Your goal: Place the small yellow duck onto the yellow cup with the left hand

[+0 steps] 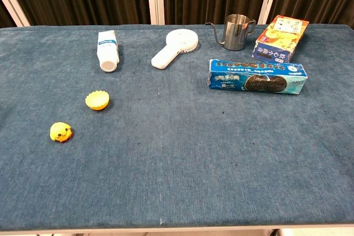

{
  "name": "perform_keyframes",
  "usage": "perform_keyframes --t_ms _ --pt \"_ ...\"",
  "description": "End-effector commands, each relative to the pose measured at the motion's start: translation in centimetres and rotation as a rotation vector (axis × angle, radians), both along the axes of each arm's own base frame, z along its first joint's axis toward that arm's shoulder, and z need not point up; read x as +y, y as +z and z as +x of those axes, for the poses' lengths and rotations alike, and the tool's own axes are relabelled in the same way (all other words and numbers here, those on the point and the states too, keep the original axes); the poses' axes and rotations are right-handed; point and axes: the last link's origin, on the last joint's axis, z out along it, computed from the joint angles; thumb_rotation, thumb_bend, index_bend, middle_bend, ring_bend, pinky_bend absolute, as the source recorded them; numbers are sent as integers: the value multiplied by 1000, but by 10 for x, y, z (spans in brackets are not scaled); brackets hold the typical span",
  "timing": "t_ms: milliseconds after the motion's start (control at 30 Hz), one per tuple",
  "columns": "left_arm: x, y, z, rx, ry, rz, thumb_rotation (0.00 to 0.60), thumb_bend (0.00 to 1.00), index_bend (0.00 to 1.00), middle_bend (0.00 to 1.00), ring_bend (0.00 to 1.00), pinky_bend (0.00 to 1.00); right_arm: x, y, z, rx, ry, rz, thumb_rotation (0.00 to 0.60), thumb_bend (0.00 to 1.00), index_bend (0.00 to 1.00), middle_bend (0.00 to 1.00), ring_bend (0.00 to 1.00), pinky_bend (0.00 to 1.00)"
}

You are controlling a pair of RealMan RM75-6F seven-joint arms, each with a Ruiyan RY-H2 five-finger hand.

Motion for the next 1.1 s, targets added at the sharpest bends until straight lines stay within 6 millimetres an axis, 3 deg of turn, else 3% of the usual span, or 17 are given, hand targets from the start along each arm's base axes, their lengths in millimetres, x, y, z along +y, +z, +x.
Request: perform_keyframes --t_ms 33,300,400,500,633,867,1100 --pt "0 0 0 1 0 4 600 66 0 0 0 0 0 0 1 -2 2 0 600 153 0 110 0 161" --pt "3 -5 5 3 -38 -1 600 67 11 14 0 0 1 1 1 0 6 -9 600 153 0 110 0 159" --pt "10 -15 15 -12 -90 -35 600 86 116 74 22 0 3 4 0 3 -2 -19 600 153 0 96 0 139" --pt "20 -33 28 -32 -157 -109 600 124 223 129 65 0 5 7 1 5 -6 -24 600 153 0 81 0 130" --pt "35 -62 45 -40 -231 -223 600 147 309 131 67 0 9 8 0 3 -3 -30 600 153 0 29 0 129" --pt "57 -111 58 -7 -260 -365 600 183 348 132 71 0 14 10 -3 -1 -10 -41 600 153 0 10 0 129" --pt "67 -142 65 -21 -250 -404 600 195 349 132 70 0 14 8 -3 -3 0 -43 600 153 0 10 0 129"
